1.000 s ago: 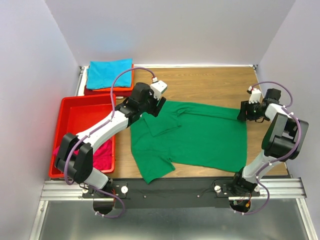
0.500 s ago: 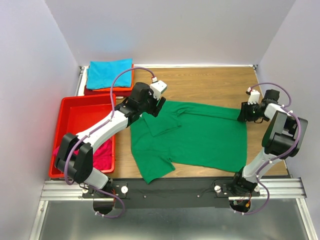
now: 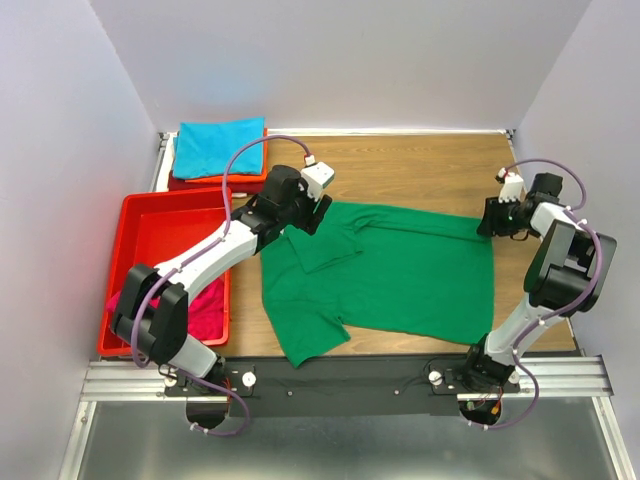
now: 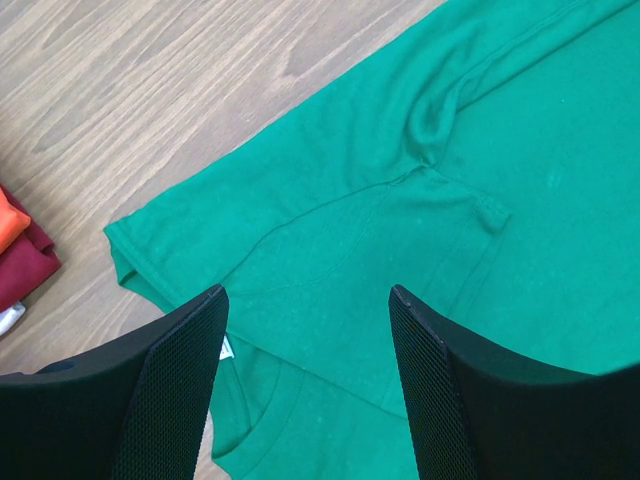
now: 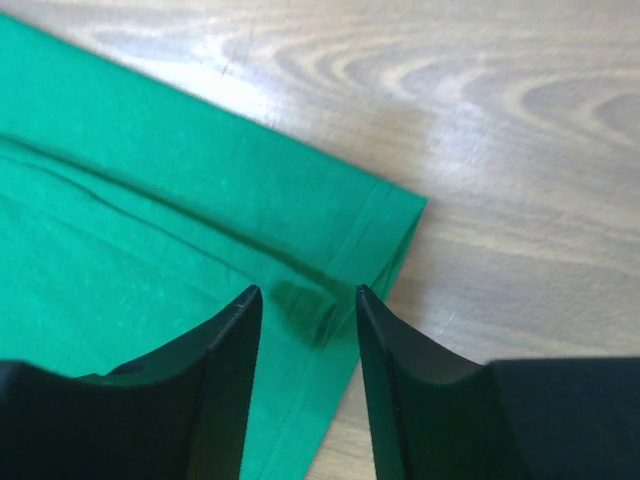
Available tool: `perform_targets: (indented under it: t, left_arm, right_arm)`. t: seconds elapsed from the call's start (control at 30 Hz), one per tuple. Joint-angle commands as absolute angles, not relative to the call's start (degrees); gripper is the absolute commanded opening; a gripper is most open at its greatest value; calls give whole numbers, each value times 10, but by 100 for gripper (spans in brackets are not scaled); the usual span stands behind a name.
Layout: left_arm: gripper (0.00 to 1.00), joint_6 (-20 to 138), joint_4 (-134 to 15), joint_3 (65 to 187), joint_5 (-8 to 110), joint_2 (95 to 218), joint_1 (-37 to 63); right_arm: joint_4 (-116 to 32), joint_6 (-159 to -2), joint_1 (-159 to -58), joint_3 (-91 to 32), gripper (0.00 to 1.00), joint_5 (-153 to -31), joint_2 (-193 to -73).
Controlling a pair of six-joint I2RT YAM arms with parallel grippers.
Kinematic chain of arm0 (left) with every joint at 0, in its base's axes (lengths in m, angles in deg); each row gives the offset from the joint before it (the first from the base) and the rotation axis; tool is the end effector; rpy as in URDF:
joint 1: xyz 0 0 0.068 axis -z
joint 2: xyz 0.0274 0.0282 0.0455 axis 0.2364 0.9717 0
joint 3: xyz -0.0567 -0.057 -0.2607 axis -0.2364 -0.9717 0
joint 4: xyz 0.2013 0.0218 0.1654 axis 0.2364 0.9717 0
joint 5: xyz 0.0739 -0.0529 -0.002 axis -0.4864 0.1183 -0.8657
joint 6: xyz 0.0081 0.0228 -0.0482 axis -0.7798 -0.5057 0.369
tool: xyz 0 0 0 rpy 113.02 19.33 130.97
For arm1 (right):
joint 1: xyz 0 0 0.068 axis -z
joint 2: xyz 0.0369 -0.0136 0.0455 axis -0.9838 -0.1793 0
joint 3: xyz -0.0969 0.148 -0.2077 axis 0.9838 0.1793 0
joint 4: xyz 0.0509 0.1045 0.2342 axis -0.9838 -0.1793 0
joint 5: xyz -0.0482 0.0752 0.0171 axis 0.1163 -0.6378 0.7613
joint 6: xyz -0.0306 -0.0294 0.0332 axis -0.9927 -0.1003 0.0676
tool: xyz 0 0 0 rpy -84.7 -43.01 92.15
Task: Fold and stack the t-shirts
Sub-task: Fold the tshirt
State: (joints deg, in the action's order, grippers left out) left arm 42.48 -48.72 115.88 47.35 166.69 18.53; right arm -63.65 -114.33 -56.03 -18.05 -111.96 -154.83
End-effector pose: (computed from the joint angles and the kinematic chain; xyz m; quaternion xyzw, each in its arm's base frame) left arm 0.2875 -0.1847 0.2755 0.3005 0.8214 -0.1483 0.4616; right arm 0.3357 -0.1289 0.1722 -0.0899 0.9368 0.1062 0.3209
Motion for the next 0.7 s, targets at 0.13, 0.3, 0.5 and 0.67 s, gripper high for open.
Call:
perform_targets:
  t: [0.13,0.3,0.5,0.67]
  left_arm:
    - [73,429,-482,1174,487,1676,181]
    - [73,428,-479,1175,489,1679,181]
    - [73,428,-477,1176,491,1683,181]
    - [73,428,-478,1176,495,1684,181]
  right_arm:
    - [-627,-1135,-559,-199,44,-1138,-1577]
    - [-627,-1133,-560,-199,33,-1141,-1579]
    - [-628,-1142,-560,-189,10,-1138,-1558]
    - [-628,-1163,-559,-164,6,-1141,-1516]
